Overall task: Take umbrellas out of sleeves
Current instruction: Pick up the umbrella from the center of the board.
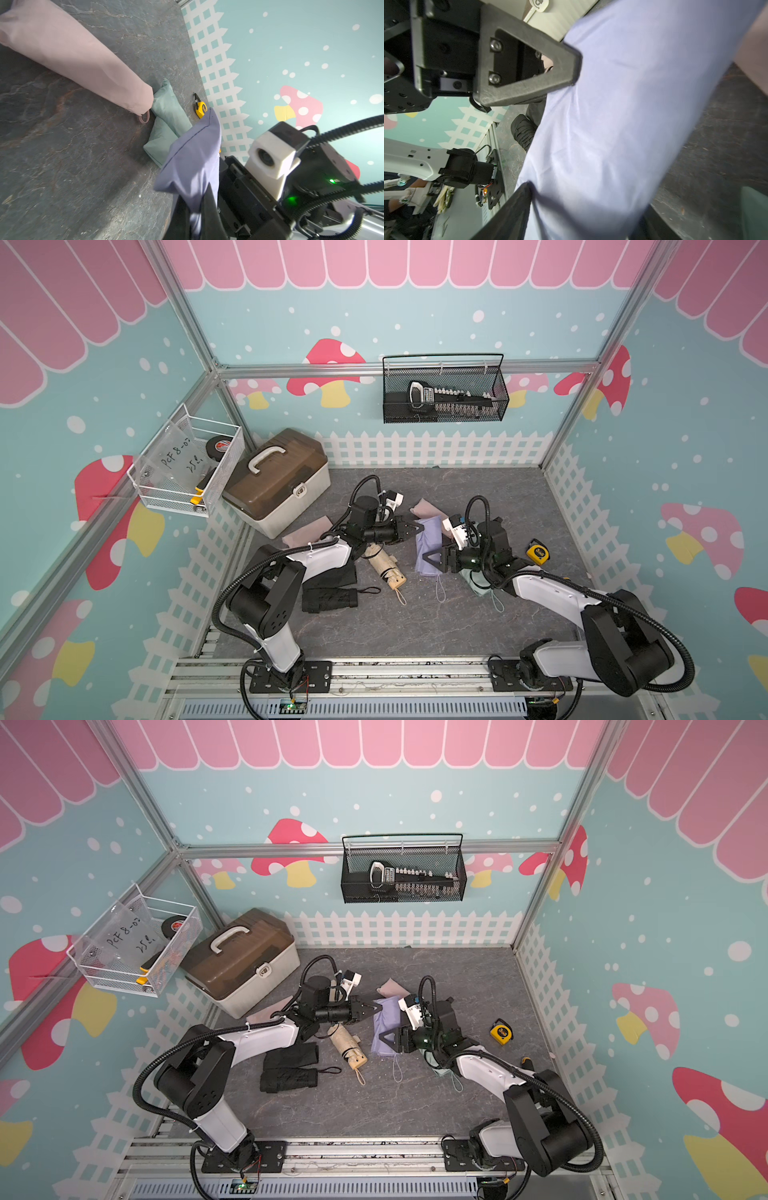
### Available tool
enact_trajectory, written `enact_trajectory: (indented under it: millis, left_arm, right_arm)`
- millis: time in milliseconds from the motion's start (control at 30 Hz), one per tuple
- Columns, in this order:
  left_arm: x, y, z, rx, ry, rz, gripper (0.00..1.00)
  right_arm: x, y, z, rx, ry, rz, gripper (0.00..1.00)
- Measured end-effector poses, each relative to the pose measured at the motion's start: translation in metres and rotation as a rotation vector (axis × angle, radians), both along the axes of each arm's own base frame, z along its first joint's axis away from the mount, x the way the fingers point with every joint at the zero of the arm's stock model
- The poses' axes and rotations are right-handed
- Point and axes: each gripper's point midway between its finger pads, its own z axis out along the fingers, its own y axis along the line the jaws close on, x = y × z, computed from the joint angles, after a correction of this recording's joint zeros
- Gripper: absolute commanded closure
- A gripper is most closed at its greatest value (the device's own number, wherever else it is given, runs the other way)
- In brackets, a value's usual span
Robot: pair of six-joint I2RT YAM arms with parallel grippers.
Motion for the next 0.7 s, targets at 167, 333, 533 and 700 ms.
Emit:
enact_trajectory:
  millis: [167,333,533,700]
  left_arm:
    - [-0.005,-0.002,0.010,-0.060,-0.009,-0.019,1.00]
    - [-0.008,0.000,0.010,-0.077,-0.020,-0.035,0.74]
    - [-0.007,0.002,0.010,-0.069,-0.026,-0.030,0.43]
    - [0.002,0.009,0.007,-0.051,-0.025,0.010,0.43]
  right_arm:
    - [-0.005,0.007,0.002,0.062,0.021,0.038,0.56]
    - [-0.003,0.005,0.005,0.092,0.054,0.019,1.00]
    - [-0.022,0.007,0.003,0.100,0.064,0.077,1.00]
    - [-0.040,0.004,-0.004,0.103,0.098,0.108,1.00]
